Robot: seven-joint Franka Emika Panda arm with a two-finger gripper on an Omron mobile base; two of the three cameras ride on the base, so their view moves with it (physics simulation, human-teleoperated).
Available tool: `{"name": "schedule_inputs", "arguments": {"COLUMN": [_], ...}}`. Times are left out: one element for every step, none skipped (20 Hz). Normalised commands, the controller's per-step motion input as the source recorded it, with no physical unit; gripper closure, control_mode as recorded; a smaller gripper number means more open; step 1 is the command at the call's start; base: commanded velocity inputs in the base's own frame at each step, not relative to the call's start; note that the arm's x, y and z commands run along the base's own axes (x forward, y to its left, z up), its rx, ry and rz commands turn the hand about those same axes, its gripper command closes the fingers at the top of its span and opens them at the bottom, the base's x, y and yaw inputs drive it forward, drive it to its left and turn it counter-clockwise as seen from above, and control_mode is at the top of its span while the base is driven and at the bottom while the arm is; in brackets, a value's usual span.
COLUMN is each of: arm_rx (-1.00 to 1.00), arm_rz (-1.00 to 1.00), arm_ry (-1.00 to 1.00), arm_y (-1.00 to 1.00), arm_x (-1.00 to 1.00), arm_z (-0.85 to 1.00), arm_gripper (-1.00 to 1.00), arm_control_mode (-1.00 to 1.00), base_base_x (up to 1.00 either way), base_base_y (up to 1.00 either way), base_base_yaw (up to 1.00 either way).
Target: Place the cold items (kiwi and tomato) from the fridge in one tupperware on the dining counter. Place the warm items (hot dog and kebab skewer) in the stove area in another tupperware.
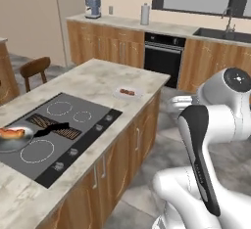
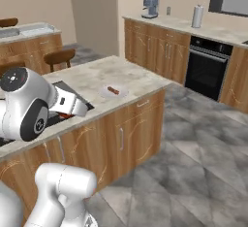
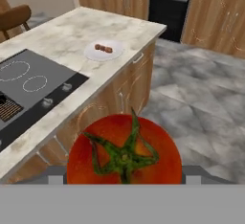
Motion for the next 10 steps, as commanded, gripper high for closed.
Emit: {"name": "schedule_inputs", "arguments": {"arm_rx": [0.0, 0.0, 0.0, 0.0, 0.0, 0.0, 0.0, 0.0, 0.0, 0.0], "arm_rz": [0.0, 0.0, 0.0, 0.0, 0.0, 0.0, 0.0, 0.0, 0.0, 0.0], "arm_ry": [0.0, 0.0, 0.0, 0.0, 0.0, 0.0, 0.0, 0.0, 0.0, 0.0], "arm_y": [0.0, 0.0, 0.0, 0.0, 0.0, 0.0, 0.0, 0.0, 0.0, 0.0], "arm_x": [0.0, 0.0, 0.0, 0.0, 0.0, 0.0, 0.0, 0.0, 0.0, 0.0], "arm_z": [0.0, 0.0, 0.0, 0.0, 0.0, 0.0, 0.0, 0.0, 0.0, 0.0], "arm_gripper": [1.0, 1.0, 1.0, 1.0, 1.0, 1.0, 1.0, 1.0, 1.0, 1.0], "arm_control_mode": [1.0, 1.0, 1.0, 1.0, 1.0, 1.0, 1.0, 1.0, 1.0, 1.0], "base_base_x": [0.69, 0.72, 0.68, 0.65, 0.77, 0.7, 0.75, 0.7, 0.66, 0.73], "base_base_y": [-0.95, -0.92, -0.94, -0.95, -0.89, -0.94, -0.92, -0.93, -0.94, -0.91], "base_base_yaw": [0.27, 0.27, 0.28, 0.28, 0.28, 0.27, 0.27, 0.27, 0.27, 0.27]}}
